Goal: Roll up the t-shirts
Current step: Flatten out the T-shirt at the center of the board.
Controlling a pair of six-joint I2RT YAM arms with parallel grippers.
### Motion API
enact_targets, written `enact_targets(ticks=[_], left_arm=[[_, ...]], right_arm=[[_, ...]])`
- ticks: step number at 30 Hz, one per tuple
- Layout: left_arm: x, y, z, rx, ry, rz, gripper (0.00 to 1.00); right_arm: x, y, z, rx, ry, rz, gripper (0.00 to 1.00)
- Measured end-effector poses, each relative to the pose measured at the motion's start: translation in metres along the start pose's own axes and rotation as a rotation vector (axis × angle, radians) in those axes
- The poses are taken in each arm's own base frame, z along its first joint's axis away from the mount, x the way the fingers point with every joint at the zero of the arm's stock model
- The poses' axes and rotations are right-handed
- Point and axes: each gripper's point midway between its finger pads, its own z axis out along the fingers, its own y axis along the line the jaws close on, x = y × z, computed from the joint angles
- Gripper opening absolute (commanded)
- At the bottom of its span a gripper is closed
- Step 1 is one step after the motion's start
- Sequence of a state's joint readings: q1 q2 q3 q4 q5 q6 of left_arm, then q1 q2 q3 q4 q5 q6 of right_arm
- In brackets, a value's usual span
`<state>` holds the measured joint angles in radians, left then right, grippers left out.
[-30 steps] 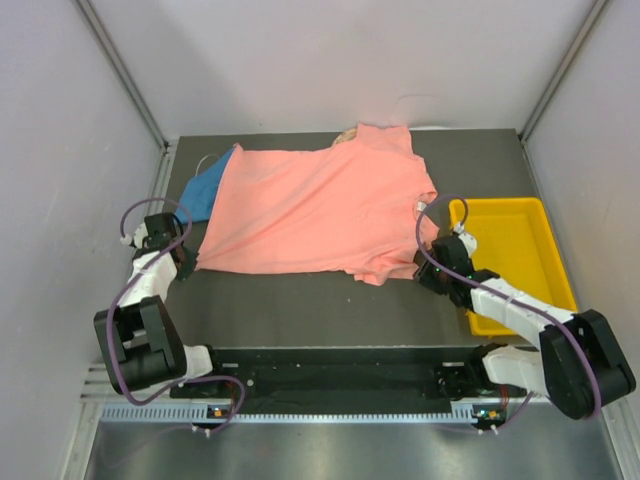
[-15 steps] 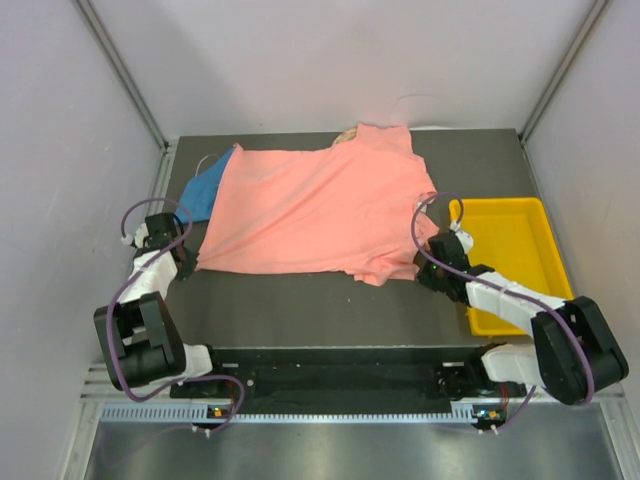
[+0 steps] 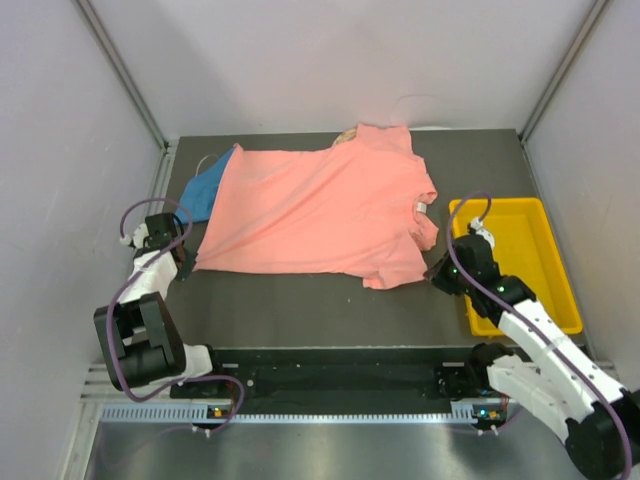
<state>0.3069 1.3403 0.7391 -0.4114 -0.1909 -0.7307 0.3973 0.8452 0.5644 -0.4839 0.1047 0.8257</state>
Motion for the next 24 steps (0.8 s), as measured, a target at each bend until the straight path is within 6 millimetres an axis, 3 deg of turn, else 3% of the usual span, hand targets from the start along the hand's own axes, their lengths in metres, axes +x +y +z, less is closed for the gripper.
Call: enact_targets(ticks=[8, 10, 15, 17, 20, 24], left_arm=[[0.003, 0.004, 0.005, -0.023, 0.012, 0.01, 0.02], [0.004, 0.004, 0.006, -0.025, 0.015, 0.014, 0.1], [0.004, 0.006, 0.007, -0.029, 0.016, 0.026, 0.45], [0.004, 0.006, 0.007, -0.029, 0.016, 0.025, 0.49], [0.006, 0.006, 0.007, -0.027, 0.018, 0.022, 0.5], [0.016, 0.009, 0.008, -0.015, 0.037, 0.009, 0.43]], right_arm=[[0.031, -0.014, -0.033, -0.042, 0.078, 0.053, 0.0], [0.04, -0.016, -0.037, -0.045, 0.105, 0.063, 0.0], [0.061, -0.024, -0.035, -0.039, 0.172, 0.085, 0.0], [0.074, -0.031, -0.031, -0.02, 0.207, 0.105, 0.0], [0.09, -0.038, -0.028, -0.005, 0.249, 0.124, 0.0], [0.098, -0.04, -0.025, 0.004, 0.265, 0.139, 0.0]])
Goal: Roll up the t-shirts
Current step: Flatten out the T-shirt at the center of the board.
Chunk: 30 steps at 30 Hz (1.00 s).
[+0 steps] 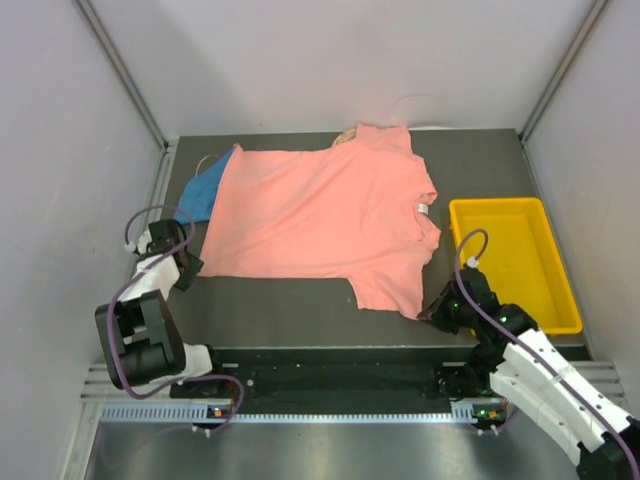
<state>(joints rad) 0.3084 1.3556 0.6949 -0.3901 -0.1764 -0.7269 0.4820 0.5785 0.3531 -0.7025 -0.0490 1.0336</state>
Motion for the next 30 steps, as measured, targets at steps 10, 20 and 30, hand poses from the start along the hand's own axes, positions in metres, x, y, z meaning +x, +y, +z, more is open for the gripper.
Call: enact_targets(ticks=[10, 20, 30], left_arm=[[0.016, 0.007, -0.006, 0.06, -0.011, -0.016, 0.44], [-0.004, -0.016, -0.018, 0.172, -0.092, -0.054, 0.38], [0.005, -0.011, 0.0, 0.127, -0.051, -0.053, 0.39]], right_arm=[[-0.006, 0.0, 0.013, 0.037, -0.005, -0.005, 0.0], [-0.012, 0.002, 0.009, 0.016, -0.046, -0.039, 0.0], [-0.016, 0.002, -0.001, 0.014, -0.074, -0.046, 0.0]])
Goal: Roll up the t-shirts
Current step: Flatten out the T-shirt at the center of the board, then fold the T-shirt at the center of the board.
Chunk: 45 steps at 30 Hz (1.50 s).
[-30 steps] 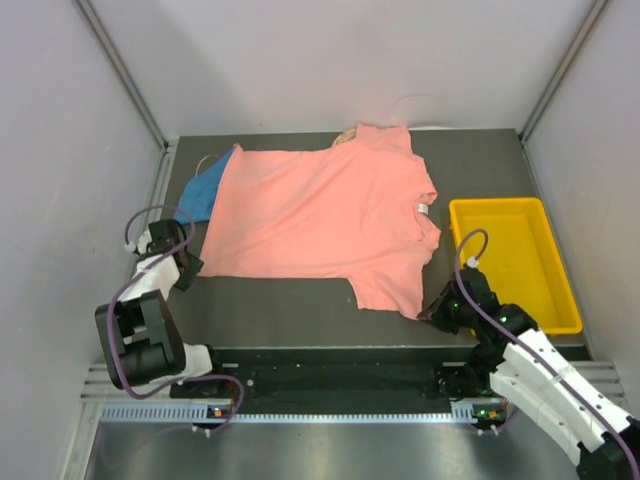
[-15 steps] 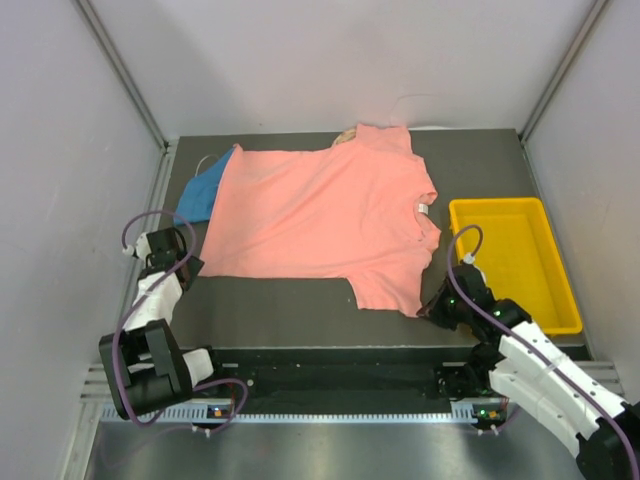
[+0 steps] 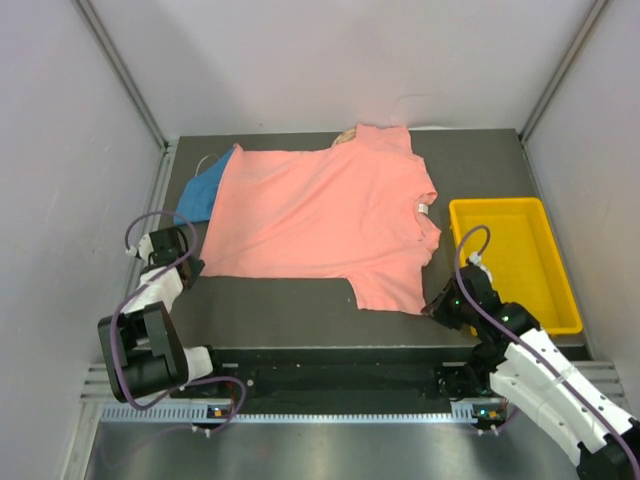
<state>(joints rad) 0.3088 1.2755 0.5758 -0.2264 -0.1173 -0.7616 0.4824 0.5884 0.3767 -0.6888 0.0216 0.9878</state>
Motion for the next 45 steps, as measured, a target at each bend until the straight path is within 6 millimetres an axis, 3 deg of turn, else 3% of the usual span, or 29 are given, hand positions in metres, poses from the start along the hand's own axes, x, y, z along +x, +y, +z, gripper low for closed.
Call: enact_targets(ticks=[4, 9, 11, 12, 14, 21, 32, 41, 45], left_arm=[[0.002, 0.002, 0.002, -0.01, 0.005, -0.002, 0.4], [0.002, 0.001, 0.01, -0.018, 0.015, -0.005, 0.32], [0.001, -0.001, 0.012, -0.018, 0.014, -0.012, 0.24], [0.0, -0.002, 0.013, -0.017, 0.013, -0.013, 0.12], [-0.001, -0.003, 0.015, -0.019, 0.015, -0.017, 0.0], [-0.012, -0.013, 0.012, -0.014, 0.001, -0.023, 0.0], [-0.061, -0.021, -0.047, -0.011, -0.165, -0.042, 0.0], [-0.066, 0.009, -0.096, -0.056, -0.278, -0.06, 0.0], [-0.064, 0.02, -0.111, -0.061, -0.311, -0.049, 0.0]], right_arm=[[-0.004, 0.002, -0.004, -0.004, -0.018, 0.0, 0.0], [-0.006, 0.0, -0.006, 0.002, -0.031, 0.001, 0.0], [-0.006, -0.001, -0.008, 0.01, -0.03, 0.0, 0.0], [-0.007, -0.001, -0.009, 0.011, -0.031, 0.0, 0.0], [-0.01, 0.003, -0.014, 0.006, -0.039, -0.001, 0.0], [-0.03, 0.022, -0.041, -0.028, -0.098, -0.015, 0.0], [-0.038, 0.027, -0.092, -0.101, -0.165, -0.013, 0.0], [-0.031, 0.021, -0.153, -0.186, -0.199, 0.001, 0.0], [-0.016, 0.017, -0.159, -0.21, -0.143, -0.002, 0.0]])
